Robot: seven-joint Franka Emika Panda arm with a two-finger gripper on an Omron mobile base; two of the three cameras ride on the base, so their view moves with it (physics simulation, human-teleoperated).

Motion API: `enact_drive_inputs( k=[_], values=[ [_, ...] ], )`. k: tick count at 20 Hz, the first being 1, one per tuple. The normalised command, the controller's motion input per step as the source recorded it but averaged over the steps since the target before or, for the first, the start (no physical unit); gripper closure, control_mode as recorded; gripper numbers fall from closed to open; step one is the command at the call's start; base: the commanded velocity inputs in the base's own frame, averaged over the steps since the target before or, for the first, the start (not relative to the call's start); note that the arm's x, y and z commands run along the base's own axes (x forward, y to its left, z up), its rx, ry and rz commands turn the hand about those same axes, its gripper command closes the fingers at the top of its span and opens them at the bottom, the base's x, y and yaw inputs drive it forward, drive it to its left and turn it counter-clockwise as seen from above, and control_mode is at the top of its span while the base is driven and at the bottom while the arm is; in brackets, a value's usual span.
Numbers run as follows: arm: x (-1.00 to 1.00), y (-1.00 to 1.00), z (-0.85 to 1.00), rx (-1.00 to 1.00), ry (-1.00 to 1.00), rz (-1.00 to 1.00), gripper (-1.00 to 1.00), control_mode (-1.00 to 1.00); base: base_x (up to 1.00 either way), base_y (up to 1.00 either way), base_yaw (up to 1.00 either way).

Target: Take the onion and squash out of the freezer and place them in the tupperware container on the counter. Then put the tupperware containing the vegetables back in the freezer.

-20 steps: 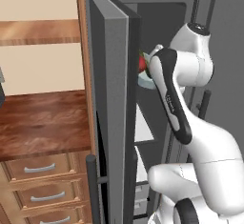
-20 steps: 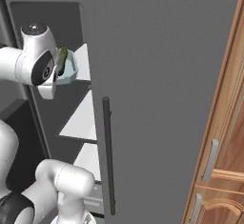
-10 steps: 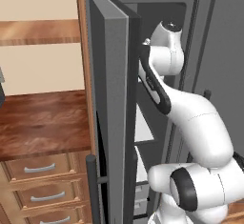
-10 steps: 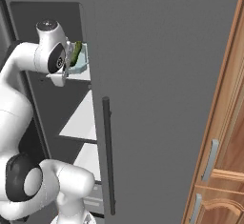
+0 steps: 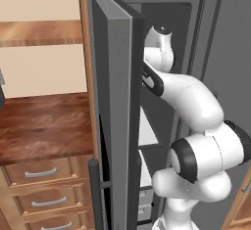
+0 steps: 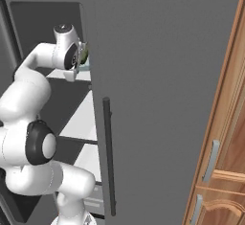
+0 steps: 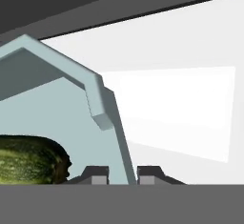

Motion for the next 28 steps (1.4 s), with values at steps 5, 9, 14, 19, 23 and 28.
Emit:
enact_drive_inputs(
  k=[5, 9, 14, 19, 23, 28],
  values=[
    [0.66, 0.0, -0.3, 0.02, 0.0, -0.01, 1.0, -1.0, 0.0, 0.0, 0.0],
    [0.58, 0.0, -0.28, 0.01, 0.0, -0.01, 1.0, -1.0, 0.0, 0.0, 0.0],
    [-0.08, -0.07, -0.09, 0.02, -0.05, 0.0, -1.0, -1.0, 0.0, 0.0, 0.0],
    [-0.57, -0.1, 0.0, 0.02, -0.21, 0.0, -1.0, -1.0, 0.0, 0.0, 0.0],
    [-0.73, 0.0, -0.06, 0.0, -0.24, 0.0, -1.0, -1.0, 0.0, 0.0, 0.0],
    [-0.9, 0.0, -0.03, 0.0, -0.27, 0.0, -1.0, -1.0, 0.0, 0.0, 0.0]
  ],
)
